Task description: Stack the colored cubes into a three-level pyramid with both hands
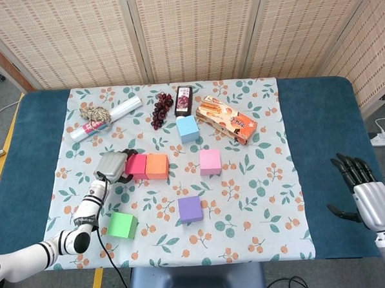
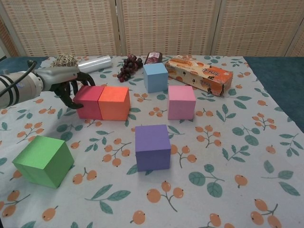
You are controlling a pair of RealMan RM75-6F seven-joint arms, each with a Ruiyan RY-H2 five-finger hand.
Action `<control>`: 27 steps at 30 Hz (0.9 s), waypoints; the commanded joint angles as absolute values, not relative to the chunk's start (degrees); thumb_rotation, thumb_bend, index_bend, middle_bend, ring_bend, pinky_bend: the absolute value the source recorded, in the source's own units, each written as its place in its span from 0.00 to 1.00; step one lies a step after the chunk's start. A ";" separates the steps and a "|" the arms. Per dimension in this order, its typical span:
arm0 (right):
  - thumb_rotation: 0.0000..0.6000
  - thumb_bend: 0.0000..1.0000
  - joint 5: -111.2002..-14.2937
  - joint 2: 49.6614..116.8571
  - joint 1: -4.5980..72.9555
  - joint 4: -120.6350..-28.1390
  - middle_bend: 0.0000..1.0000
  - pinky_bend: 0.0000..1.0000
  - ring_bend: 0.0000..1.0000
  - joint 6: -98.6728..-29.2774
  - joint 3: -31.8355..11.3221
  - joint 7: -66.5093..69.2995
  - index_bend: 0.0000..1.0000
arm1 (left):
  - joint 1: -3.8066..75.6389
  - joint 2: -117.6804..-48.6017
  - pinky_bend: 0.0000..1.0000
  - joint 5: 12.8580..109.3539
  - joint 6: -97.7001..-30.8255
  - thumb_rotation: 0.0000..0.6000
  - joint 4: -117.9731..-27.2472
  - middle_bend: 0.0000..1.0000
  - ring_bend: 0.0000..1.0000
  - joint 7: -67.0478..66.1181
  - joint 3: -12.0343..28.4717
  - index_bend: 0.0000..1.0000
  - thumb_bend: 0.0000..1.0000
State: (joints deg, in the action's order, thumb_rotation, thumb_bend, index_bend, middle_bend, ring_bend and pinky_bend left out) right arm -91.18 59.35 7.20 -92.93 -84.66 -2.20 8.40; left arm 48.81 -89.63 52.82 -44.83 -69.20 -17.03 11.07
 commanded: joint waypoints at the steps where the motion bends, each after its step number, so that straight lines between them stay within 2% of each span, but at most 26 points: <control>1: 1.00 0.00 -91.20 59.32 7.21 -92.93 0.00 0.00 0.00 -84.66 -2.20 8.36 0.00 | 48.94 -89.60 0.39 52.69 -44.56 1.00 -69.25 0.39 0.37 -17.08 11.07 0.23 0.34; 11: 1.00 0.00 -90.99 59.32 7.10 -92.81 0.00 0.00 0.00 -84.68 -2.27 8.51 0.00 | 49.22 -90.04 0.39 52.37 -44.09 1.00 -68.74 0.38 0.37 -16.94 10.97 0.23 0.33; 19: 1.00 0.00 -91.03 59.34 7.09 -92.77 0.00 0.00 0.00 -84.70 -2.30 8.60 0.00 | 49.11 -89.36 0.39 52.34 -44.03 1.00 -69.87 0.26 0.33 -16.93 10.71 0.10 0.33; 24: 1.00 0.00 -91.17 59.30 7.04 -92.81 0.00 0.00 0.00 -84.85 -2.29 8.64 0.00 | 48.98 -88.80 0.39 52.33 -44.40 1.00 -70.93 0.21 0.33 -17.23 10.53 0.06 0.34; 27: 1.00 0.00 -91.27 59.27 7.00 -92.85 0.00 0.00 0.00 -84.91 -2.24 8.63 0.00 | 48.87 -88.29 0.38 52.26 -44.41 1.00 -71.89 0.16 0.29 -17.15 10.46 0.03 0.34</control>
